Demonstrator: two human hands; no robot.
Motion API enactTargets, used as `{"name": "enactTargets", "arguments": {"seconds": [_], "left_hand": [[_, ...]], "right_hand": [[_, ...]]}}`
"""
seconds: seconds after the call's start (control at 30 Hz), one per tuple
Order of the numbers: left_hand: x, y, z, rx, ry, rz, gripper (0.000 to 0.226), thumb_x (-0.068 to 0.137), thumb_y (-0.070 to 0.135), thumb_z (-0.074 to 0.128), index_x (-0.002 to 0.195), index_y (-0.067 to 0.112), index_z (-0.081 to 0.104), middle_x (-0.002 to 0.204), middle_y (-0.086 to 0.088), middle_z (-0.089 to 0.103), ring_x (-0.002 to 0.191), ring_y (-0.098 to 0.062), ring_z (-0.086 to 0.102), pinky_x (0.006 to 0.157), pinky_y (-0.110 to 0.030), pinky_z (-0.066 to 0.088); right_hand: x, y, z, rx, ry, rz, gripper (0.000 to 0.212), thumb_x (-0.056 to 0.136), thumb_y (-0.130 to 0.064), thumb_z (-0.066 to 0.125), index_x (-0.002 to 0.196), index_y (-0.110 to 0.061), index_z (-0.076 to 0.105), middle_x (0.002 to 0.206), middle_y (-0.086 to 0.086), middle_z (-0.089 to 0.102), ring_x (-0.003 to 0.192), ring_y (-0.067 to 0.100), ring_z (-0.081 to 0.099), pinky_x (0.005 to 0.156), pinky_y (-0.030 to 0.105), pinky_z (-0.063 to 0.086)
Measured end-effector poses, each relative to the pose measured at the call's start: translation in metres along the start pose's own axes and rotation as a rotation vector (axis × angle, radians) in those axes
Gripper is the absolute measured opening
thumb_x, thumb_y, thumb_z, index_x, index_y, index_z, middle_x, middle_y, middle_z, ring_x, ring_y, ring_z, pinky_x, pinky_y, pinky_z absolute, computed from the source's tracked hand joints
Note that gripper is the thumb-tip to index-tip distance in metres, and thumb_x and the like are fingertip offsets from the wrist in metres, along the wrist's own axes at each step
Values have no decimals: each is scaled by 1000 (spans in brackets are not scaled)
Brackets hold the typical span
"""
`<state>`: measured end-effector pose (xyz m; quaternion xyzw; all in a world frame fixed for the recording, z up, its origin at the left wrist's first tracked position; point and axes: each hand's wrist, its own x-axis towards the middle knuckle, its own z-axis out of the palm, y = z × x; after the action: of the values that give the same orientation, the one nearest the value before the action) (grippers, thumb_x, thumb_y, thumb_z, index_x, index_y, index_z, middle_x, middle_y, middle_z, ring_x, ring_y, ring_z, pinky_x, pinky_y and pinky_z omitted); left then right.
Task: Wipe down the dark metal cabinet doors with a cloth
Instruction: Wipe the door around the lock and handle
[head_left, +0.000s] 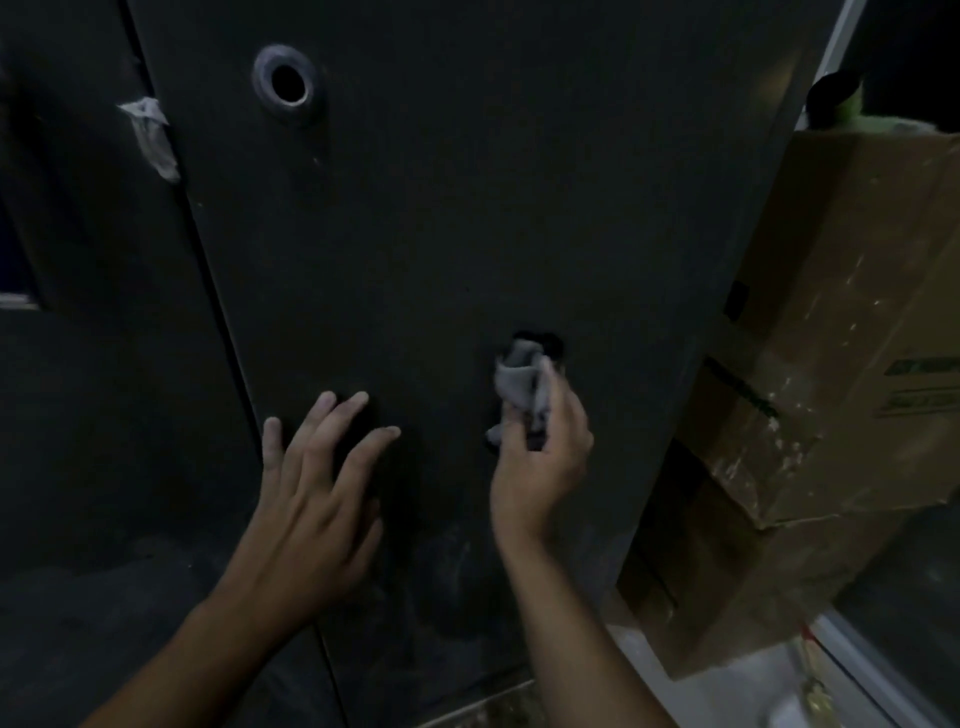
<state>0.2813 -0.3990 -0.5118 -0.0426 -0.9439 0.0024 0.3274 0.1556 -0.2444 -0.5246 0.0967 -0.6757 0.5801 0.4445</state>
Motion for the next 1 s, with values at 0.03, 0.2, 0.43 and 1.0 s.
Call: {"name": "enactTargets", "arguments": {"seconds": [0.03, 0.2, 0.43, 1.0], "left_hand": [[1, -1, -1, -20, 21, -2, 64, 80, 33, 46, 142, 18, 42, 157, -16, 28, 149, -34, 19, 116, -63, 12], [-6, -3, -10, -23, 64, -94, 63, 79, 30, 45, 139, 9, 42, 154, -16, 33, 147, -33, 26, 115, -62, 13], [-14, -16, -45, 151, -119, -93, 86, 72, 33, 56, 154, 19, 33, 162, -7, 25, 150, -30, 21, 112, -67, 15], [-27, -73, -111, 197, -95, -200, 86, 73, 35, 46, 155, 14, 29, 164, -4, 19, 148, -28, 24, 109, -67, 26]], "right_hand": [[-6, -4, 2, -11, -71, -107, 55, 82, -6, 71, 131, -26, 60, 125, -11, 58, 111, 1, 53, 98, 16, 34], [-24, -13, 0, 5, -374, -466, 50, 80, -6, 70, 125, -27, 68, 132, -9, 62, 99, 10, 56, 88, 17, 34], [11, -3, -23, 40, -329, -140, 63, 74, 0, 66, 124, -38, 64, 122, -7, 64, 104, 25, 63, 89, 27, 48], [-5, -58, 6, -112, -853, -880, 46, 82, -11, 65, 122, -33, 66, 125, -10, 63, 77, 25, 51, 70, 37, 49]]}}
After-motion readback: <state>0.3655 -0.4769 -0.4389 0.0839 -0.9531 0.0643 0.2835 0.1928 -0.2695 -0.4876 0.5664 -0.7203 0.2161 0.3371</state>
